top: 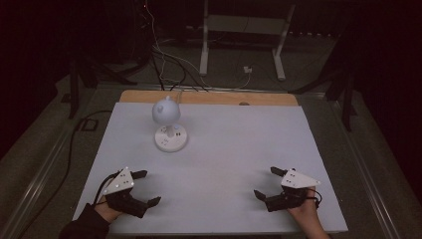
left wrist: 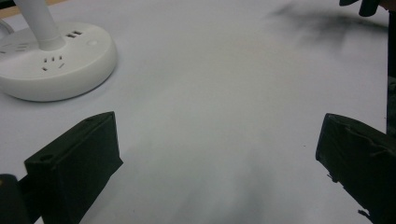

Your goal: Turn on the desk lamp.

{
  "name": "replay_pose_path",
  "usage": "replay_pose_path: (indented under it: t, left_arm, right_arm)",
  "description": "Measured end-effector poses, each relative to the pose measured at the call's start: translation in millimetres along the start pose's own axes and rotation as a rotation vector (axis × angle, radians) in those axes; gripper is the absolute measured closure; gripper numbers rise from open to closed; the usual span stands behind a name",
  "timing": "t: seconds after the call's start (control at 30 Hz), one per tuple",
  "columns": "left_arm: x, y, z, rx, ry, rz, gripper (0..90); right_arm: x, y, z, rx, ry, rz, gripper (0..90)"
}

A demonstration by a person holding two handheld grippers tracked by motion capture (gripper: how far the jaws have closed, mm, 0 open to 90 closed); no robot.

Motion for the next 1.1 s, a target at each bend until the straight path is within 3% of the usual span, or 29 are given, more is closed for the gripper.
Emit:
replay_pose_path:
  t: [0.13, 0.3, 0.47, 0.53, 0.63, 0.87, 1.1]
  left_arm:
    - [0.1, -0.1, 0.1, -0.002, -0.005, 0.005, 0.3]
    - [0.5, -1.5, -2.4, 0.006, -0.018, 0.022, 0.3]
    - [0.7, -2.2, -3.9, 0.011, -0.035, 0.040, 0.3]
    - [-0.6, -2.8, -6.8, 0.007, -0.063, 0.052, 0.3]
    - [-0.8, -3.4, -8.9, 0.017, -0.074, 0.063, 0.3]
    - [-2.2, -5.5, -12.0, 0.032, -0.084, 0.072, 0.3]
    - [-5.3, -5.4, -14.5, 0.043, -0.089, 0.068, 0.3]
  right_arm:
    - [-1.1, 0.7, -1.7, -0.020, -0.022, 0.006, 0.0]
    - [-1.7, 1.5, -2.4, 0.020, 0.009, 0.008, 0.0]
    - [-0.7, 1.4, -2.5, 0.038, 0.009, 0.002, 0.0]
    - [-0.7, 1.5, -1.8, 0.044, 0.010, -0.015, 0.0]
    - [-1.7, 1.9, 1.2, 0.039, 0.009, -0.044, 0.0]
    - [-3.1, 2.2, 2.2, 0.013, 0.006, -0.016, 0.0]
    - [-8.5, 6.5, 4.9, 0.004, 0.003, -0.033, 0.0]
Point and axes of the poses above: each handheld gripper's, and its own axes: y roughly backward along the jaws, x roughly out of its underside, z roughly to its left, the point moved 5 cm from there along -y, roughly forward along the jaws, and after that the axes turned 3 degrees about -y, right-handed, at the moved point
